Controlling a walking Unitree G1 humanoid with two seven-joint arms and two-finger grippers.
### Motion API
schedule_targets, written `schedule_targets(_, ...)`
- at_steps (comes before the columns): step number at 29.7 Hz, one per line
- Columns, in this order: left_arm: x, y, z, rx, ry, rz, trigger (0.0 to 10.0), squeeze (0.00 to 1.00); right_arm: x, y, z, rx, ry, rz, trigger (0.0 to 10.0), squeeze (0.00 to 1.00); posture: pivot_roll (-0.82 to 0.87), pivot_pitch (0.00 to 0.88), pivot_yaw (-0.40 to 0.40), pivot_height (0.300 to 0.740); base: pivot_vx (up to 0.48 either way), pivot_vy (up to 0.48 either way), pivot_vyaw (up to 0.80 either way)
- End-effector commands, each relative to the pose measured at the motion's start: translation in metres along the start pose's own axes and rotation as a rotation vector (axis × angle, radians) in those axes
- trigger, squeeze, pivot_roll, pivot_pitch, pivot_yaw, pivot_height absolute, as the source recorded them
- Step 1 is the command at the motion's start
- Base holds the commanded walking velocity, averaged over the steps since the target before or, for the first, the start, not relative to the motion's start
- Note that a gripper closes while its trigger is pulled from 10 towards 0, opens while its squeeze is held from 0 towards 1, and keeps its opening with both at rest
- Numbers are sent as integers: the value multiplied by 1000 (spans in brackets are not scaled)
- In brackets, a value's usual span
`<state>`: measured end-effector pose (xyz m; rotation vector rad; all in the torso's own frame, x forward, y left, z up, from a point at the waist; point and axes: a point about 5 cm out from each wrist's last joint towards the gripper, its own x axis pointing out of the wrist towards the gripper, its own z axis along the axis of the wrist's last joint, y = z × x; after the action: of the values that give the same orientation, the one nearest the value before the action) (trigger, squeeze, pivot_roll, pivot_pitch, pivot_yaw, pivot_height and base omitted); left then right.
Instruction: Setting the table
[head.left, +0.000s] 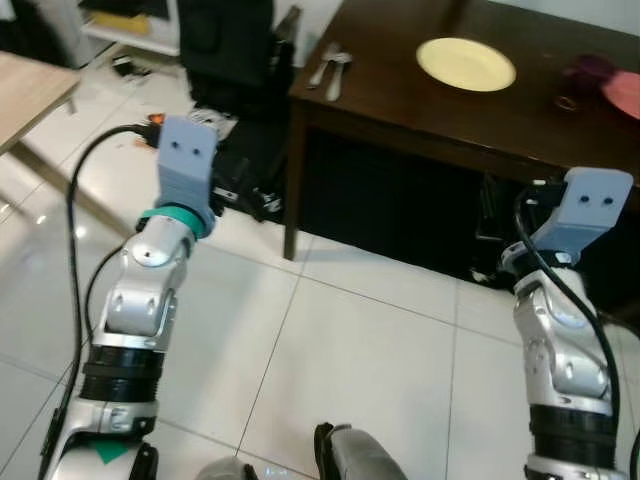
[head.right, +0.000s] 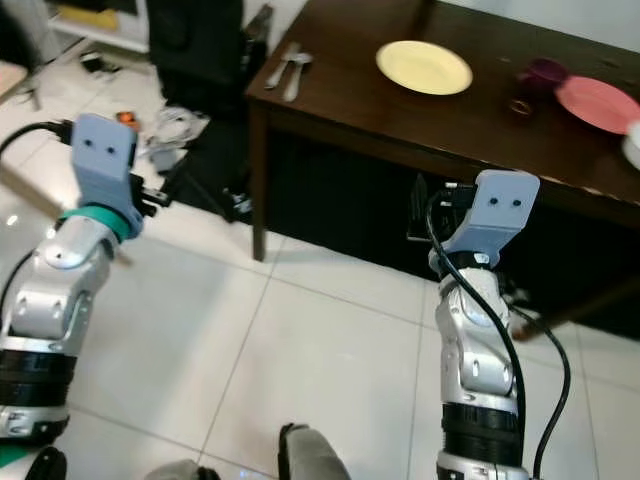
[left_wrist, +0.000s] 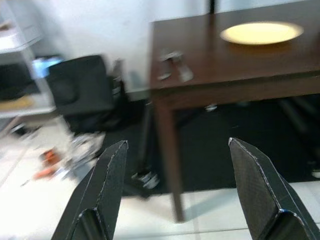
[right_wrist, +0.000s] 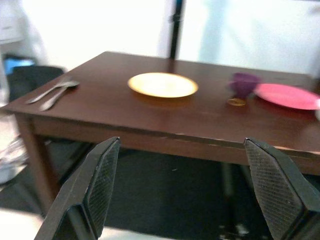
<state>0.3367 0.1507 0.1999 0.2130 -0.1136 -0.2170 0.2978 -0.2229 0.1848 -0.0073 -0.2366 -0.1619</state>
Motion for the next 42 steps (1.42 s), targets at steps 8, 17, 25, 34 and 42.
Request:
schedule_targets(8, 6, -1, -2, 7, 6, 8, 10000, 0, -4, -2, -3, 14, 15, -14, 10000, 0, 14, 46, 5, 740, 268, 0, -442)
schedule_targets(17, 7, 0, -1, 12, 2, 15, 10000, 0, -4, -1, -4, 14, 17, -6, 10000, 0, 17, 48, 4, 740, 466, 0, 0)
schedule_targets(25, 8, -1, 1, 14, -3, 2, 10000, 0, -3, -3, -5, 19, 24, -17, 10000, 0, 16, 46, 7, 740, 469, 0, -600)
schedule_targets(34, 10, -3, 0, 14, -9, -8, 10000, 0, -2, -6, -4, 12, 23, -28, 10000, 0, 10, 37, 7, 740, 469, 0, -800)
schedule_targets(42, 10, -3, 0, 17, -11, -12, 10000, 0, -2, -7, -3, 2, 20, -32, 10000, 0, 8, 32, 7, 740, 469, 0, -300)
